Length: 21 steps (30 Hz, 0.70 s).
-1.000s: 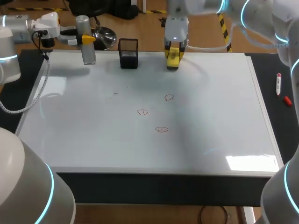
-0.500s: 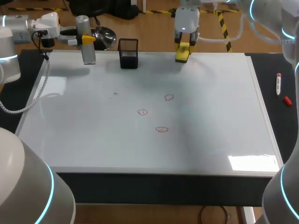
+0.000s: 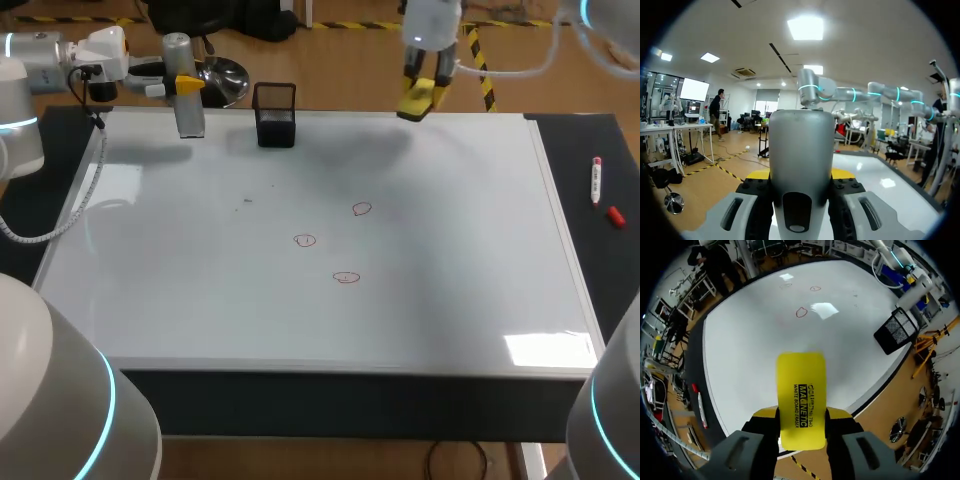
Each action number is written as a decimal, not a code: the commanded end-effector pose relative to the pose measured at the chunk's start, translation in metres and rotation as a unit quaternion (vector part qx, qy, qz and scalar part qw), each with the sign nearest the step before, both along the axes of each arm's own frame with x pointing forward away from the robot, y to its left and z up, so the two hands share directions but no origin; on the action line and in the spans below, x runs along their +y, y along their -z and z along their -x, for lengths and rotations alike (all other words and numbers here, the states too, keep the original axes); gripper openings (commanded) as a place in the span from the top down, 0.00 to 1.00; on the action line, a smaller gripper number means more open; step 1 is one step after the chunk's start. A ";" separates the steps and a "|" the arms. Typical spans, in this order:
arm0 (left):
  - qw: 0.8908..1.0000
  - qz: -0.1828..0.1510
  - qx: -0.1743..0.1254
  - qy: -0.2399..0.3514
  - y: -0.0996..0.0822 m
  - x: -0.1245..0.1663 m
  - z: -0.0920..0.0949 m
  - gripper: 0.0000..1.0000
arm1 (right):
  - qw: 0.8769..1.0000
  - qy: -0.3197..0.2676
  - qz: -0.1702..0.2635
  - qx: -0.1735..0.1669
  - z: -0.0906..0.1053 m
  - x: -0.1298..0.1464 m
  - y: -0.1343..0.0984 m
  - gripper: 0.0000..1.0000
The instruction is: Pick up the inspection probe, press it on each red-marked spot on the whiteboard one by one, put down the probe, pick up the eraser, and wipe off all the red marks.
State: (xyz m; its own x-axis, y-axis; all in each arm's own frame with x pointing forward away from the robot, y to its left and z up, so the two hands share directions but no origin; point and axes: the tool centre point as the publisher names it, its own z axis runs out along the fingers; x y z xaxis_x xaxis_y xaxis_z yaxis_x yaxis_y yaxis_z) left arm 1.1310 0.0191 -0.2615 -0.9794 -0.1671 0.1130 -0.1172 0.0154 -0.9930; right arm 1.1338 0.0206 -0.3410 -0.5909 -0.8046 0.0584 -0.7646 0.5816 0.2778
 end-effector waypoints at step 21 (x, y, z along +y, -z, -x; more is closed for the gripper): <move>1.000 0.000 0.000 0.000 -0.001 0.000 -0.001 1.00 | 0.988 0.105 0.066 -0.094 0.152 -0.075 -0.034 1.00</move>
State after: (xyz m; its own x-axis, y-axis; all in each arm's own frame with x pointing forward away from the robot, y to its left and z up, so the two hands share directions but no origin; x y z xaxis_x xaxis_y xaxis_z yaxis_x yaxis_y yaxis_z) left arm 1.1310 0.0192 -0.2615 -0.9795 -0.1671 0.1129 -0.1171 0.0154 -0.9930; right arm 1.0115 -0.0354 -0.3109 -0.7362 -0.6660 0.1202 -0.6051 0.7273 0.3238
